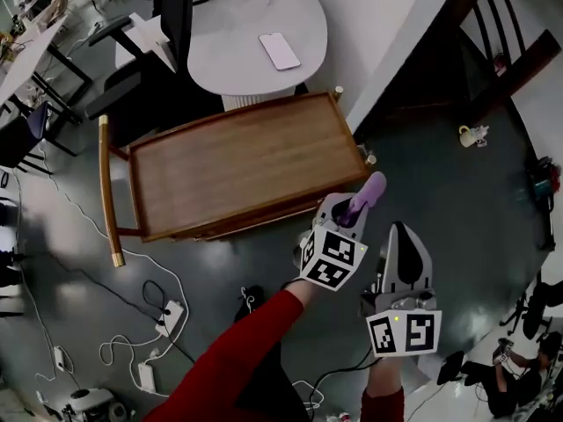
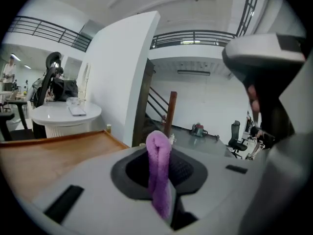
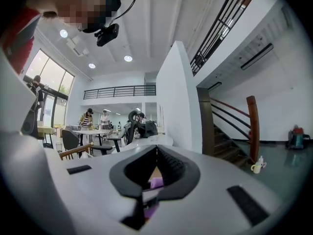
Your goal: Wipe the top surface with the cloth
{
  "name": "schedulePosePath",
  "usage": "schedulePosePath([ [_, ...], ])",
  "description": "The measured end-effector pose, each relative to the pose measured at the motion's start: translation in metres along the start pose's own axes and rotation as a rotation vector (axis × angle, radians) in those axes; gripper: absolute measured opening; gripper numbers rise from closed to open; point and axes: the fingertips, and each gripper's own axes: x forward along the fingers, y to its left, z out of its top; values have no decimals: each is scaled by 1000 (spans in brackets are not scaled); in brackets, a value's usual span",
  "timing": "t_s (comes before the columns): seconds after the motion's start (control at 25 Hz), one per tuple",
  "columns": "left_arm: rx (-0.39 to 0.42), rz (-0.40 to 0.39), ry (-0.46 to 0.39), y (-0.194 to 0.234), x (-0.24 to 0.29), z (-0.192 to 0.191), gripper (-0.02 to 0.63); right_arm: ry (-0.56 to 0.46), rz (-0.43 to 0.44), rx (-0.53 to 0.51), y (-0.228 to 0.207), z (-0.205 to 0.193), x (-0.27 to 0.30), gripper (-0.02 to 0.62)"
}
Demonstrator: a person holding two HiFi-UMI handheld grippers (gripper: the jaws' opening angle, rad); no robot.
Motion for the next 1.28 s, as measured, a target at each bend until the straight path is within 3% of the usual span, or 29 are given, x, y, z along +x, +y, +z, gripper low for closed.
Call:
schedulePosePath([
  [0.2, -48, 93, 65, 31, 30, -22, 57, 38, 11, -7, -4, -15, 29, 12],
  [0.36, -57, 177, 95, 71, 16, -46, 57, 62, 50, -19, 5, -29, 51, 12],
  [0.64, -111, 402, 118, 148, -105, -87, 57, 102, 132, -31, 30, -50, 79, 12],
  [0.92, -257, 761, 161, 233, -266, -149, 57, 105, 192, -3, 55, -63, 84, 12],
  [1.0, -259, 837, 179, 247, -295, -159, 57, 104, 202, 1, 59, -65, 84, 12],
  [1.2, -226, 960, 224, 261, -336, -171, 57, 100, 212, 1, 64, -66, 84, 12],
  [1.28, -212, 925, 205, 246, -333, -163, 57, 88, 203, -1, 63, -62, 80, 12],
])
